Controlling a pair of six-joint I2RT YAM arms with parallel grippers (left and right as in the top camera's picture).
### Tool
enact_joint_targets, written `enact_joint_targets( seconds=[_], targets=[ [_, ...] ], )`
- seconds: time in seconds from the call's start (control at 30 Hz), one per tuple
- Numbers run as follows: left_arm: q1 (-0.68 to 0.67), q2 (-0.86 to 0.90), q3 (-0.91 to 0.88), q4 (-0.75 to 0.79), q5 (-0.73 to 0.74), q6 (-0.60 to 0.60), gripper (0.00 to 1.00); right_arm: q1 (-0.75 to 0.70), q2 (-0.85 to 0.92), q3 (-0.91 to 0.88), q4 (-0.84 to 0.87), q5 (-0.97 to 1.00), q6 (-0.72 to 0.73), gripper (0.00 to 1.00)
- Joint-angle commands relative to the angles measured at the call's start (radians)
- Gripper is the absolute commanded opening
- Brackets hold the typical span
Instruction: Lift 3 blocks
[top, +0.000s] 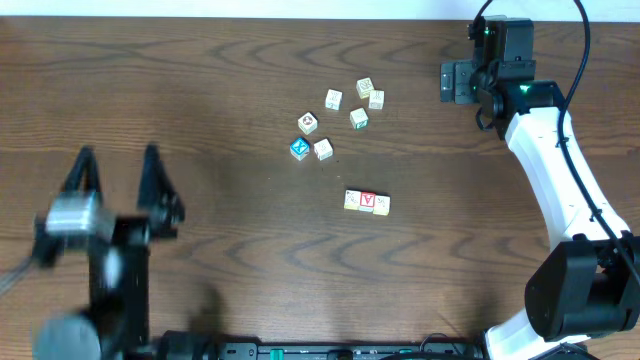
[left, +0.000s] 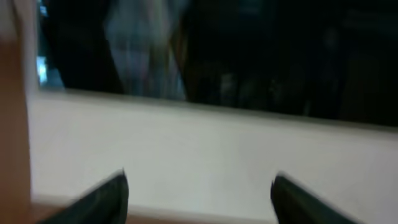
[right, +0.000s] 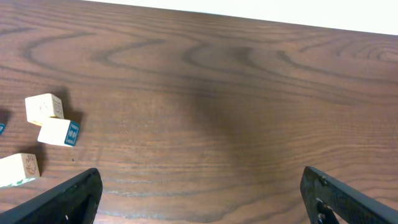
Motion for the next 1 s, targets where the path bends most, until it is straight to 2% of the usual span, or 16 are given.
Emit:
enact_joint_targets(
  seconds=[0.0,0.23,0.47,0.73,0.97],
  targets=[
    [0.046,-0.102,-0.191,0.081,0.049,0.031,0.73,-0.009,-0.004,0.006,-0.002,0.013,-0.008,0.99],
    [0.072,-0.276,-0.468,0.184,0.049,0.046,0.74,-0.009,-0.004,0.006,-0.002,0.013,-0.008,0.99],
    [0.114,-0.368,-0.597,0.185,0.045,0.046,0.74,-0.009,-0.004,0.006,-0.002,0.013,-0.008,0.99],
    [0.114,-0.368,-0.631,0.04,0.045,0.032,0.74,-0.009,-0.004,0.006,-0.002,0.013,-0.008,0.99],
    [0.114,-0.369,-0.724,-0.029,0.045,-0.08,0.74,-0.009,-0.004,0.006,-0.002,0.013,-0.008,0.99]
  ],
)
